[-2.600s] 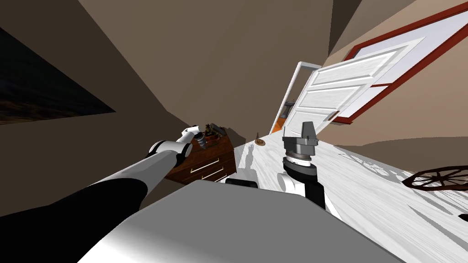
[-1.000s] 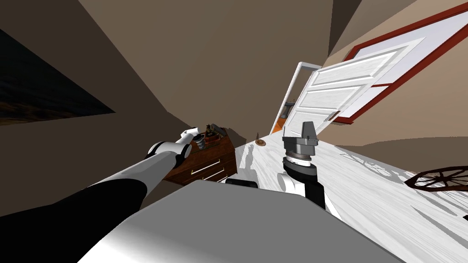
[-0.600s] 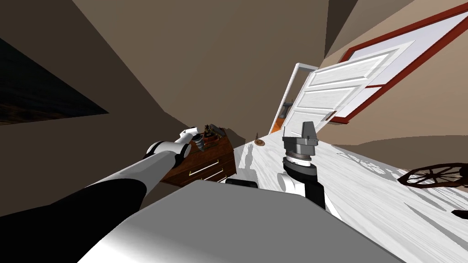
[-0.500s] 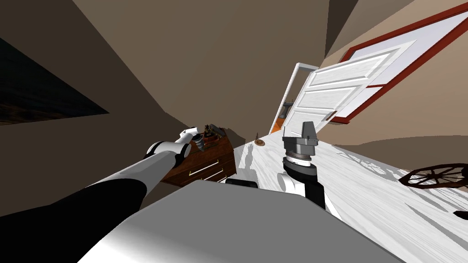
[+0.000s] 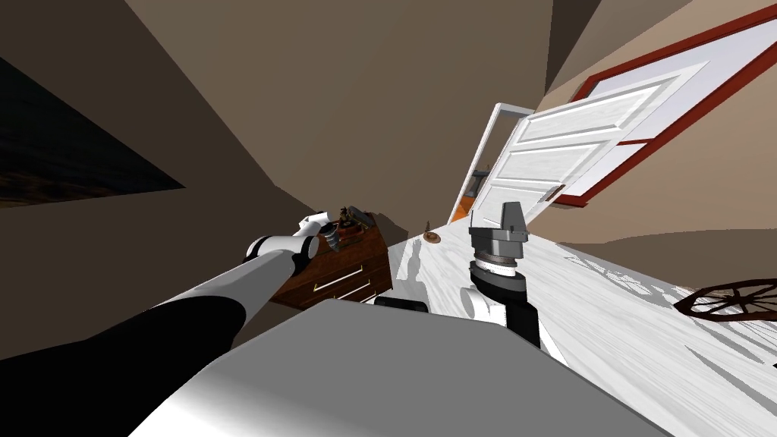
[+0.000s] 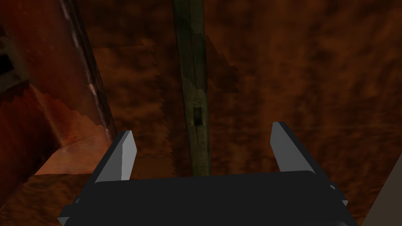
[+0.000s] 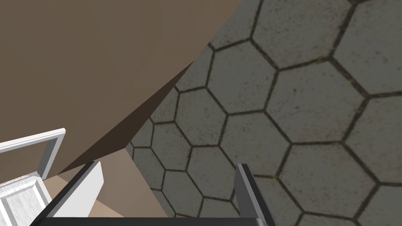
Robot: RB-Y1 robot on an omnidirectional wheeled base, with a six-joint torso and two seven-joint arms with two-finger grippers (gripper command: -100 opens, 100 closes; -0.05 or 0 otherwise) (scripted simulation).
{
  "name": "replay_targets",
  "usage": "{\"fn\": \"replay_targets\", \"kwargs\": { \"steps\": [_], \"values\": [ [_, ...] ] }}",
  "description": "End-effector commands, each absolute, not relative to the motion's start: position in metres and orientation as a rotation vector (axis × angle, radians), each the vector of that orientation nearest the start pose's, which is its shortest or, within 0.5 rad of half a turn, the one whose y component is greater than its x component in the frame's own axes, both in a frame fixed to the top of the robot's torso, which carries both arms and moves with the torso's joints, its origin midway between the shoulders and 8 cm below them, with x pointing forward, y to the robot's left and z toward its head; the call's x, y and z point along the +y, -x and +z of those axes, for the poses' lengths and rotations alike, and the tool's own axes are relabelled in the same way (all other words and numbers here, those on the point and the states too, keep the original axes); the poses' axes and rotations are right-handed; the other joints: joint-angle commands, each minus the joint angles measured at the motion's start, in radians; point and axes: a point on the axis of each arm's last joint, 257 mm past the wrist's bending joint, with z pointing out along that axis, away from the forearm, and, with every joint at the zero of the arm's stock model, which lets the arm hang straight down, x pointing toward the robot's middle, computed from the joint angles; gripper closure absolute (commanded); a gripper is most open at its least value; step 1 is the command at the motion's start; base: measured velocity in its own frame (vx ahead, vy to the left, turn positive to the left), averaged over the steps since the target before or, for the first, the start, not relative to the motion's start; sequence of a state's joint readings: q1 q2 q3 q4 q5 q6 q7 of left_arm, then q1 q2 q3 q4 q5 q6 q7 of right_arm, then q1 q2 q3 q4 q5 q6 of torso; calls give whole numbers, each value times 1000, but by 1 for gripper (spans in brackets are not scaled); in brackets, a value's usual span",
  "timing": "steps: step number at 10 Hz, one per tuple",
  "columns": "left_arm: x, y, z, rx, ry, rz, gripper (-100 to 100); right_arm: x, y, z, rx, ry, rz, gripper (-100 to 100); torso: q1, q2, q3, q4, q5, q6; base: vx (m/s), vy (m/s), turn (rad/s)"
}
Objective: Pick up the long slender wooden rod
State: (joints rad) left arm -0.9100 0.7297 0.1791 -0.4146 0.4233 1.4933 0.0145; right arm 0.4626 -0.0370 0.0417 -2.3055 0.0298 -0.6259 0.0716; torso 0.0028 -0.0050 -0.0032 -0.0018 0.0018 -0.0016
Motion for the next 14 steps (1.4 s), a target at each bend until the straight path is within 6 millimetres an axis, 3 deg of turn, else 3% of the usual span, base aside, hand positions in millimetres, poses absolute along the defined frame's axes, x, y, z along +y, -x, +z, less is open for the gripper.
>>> {"fn": "replay_targets", "kwargs": {
  "steps": [1, 11, 12, 14],
  "values": [
    [490, -453, -305, 1624, 2664, -61, -100, -248, -319, 68, 542, -445, 1313, 0, 0, 0, 0, 0, 0, 0, 8, -9, 30],
    [487, -450, -317, 1661, 2648, -55, -100, -248, -319, 68, 542, -445, 1313, 0, 0, 0, 0, 0, 0, 0, 8, -10, 21],
    [487, -450, -318, 1662, 2647, -55, 100, -248, -319, 68, 542, -445, 1313, 0, 1, 0, 0, 0, 0, 0, 0, 0, 0],
    [487, -451, -317, 1660, 2647, -56, 100, -248, -319, 68, 542, -445, 1313, 0, 1, 1, 0, 0, 1, 0, 0, 0, 0]
  ]
}}
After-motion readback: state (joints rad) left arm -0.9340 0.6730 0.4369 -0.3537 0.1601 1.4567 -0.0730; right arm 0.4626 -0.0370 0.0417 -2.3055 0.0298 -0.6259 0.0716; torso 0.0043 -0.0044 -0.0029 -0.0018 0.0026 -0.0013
